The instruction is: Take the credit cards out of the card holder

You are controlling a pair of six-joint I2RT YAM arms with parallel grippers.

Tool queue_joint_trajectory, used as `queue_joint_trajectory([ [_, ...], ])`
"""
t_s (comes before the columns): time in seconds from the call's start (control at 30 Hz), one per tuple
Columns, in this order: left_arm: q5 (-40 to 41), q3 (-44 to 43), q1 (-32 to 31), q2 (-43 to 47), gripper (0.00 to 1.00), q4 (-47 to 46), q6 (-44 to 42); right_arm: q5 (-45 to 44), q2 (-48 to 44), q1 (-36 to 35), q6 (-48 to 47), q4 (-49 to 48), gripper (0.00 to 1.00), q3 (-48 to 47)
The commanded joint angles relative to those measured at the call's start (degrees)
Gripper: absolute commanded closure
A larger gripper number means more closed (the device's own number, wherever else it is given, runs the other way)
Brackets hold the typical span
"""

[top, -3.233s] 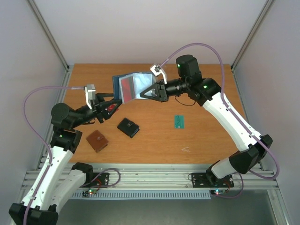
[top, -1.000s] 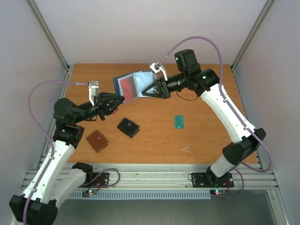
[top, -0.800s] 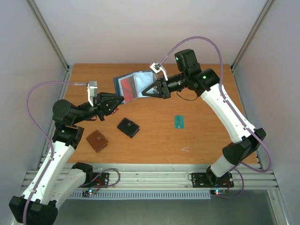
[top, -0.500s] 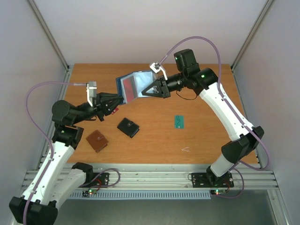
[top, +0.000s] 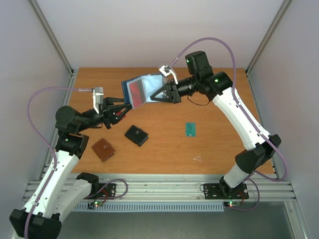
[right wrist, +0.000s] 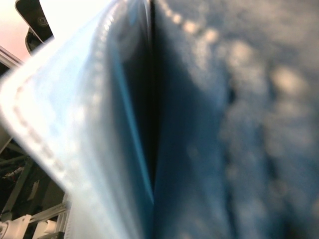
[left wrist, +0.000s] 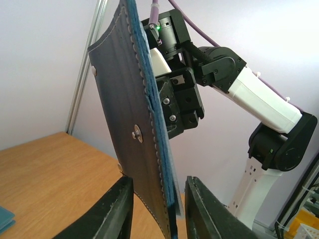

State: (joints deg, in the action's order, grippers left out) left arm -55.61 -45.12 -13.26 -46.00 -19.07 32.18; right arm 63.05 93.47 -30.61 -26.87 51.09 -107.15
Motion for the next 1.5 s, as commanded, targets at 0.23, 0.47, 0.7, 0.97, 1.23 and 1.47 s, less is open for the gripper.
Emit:
queue_joint_trajectory([
  [0.23,-0.19,-1.11,-0.21,0.40,0.83,-0.37,-1.93,0.53,-0.09,-1.25,-0.18,0.45,0.99,-2.45],
  [0.47,-0.20,-0.81,-0.27,0.55,0.90,-0.33,-2.35,0.85,0.14,-2.35,-1.27,1.27,0.99,-3.05],
  [0.7,1.98,-0.85,-0.34,0.47,0.91,1.59,-3.43,-0.63,0.56,-4.02,-1.89,2.10,0.99,-3.60],
  [0.97,4.50,-0.81,-0.37,0.60,0.79,4.00,-3.88,-3.57,1.40,-5.85,-2.40,2.96,0.99,-5.00],
  [1.23,6.61,-0.61,-0.37,0.74,0.65,6.07,-4.83,-7.10,1.11,-6.98,-3.00,4.13,0.99,-5.51],
  [1.47,5.03,-0.45,-0.35,0.81,0.57,5.35,-4.91,-9.85,0.84,-7.00,-3.37,4.52,0.99,-5.61],
])
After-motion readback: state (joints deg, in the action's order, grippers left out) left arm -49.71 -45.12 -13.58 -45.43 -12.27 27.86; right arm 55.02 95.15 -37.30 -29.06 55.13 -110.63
